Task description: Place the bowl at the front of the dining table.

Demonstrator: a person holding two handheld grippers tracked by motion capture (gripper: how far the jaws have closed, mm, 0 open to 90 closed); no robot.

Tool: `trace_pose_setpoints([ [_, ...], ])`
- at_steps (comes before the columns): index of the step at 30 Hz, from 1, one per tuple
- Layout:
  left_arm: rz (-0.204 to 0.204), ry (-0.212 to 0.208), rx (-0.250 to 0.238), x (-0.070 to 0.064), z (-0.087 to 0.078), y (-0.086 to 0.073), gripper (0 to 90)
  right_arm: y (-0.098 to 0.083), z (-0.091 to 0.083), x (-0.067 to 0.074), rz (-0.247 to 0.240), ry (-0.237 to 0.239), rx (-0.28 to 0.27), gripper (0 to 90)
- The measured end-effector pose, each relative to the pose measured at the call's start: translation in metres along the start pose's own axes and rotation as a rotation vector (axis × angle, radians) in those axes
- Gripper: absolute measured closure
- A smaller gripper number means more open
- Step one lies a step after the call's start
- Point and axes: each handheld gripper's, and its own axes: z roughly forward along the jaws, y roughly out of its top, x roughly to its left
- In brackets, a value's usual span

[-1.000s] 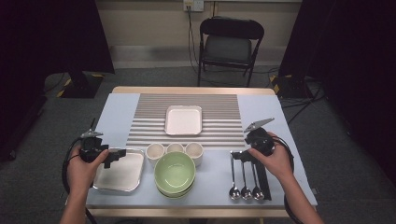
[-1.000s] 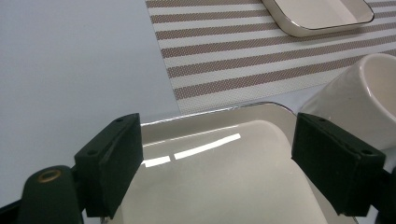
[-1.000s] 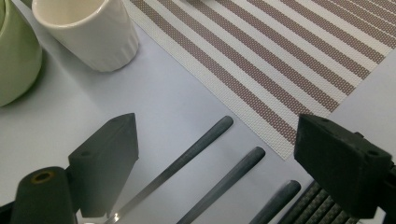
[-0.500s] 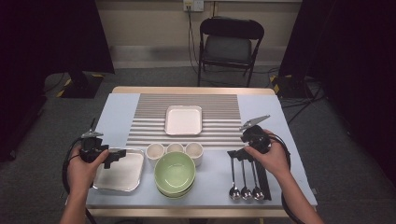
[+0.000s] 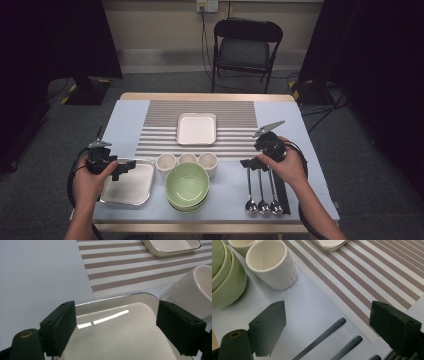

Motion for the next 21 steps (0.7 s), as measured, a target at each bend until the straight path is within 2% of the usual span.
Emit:
trace_pose_setpoints([
  [3, 0.004, -0.004, 0.004, -0.001, 0.001, 0.000, 16.2, 0.002, 0.000, 0.001, 0.007, 0.003, 0.002, 13.0],
  [21, 0.012, -0.009, 0.009, -0.002, 0.002, 0.000, 16.2, 0.015, 0.005, 0.009, -0.030, 0.029, -0.002, 13.0],
])
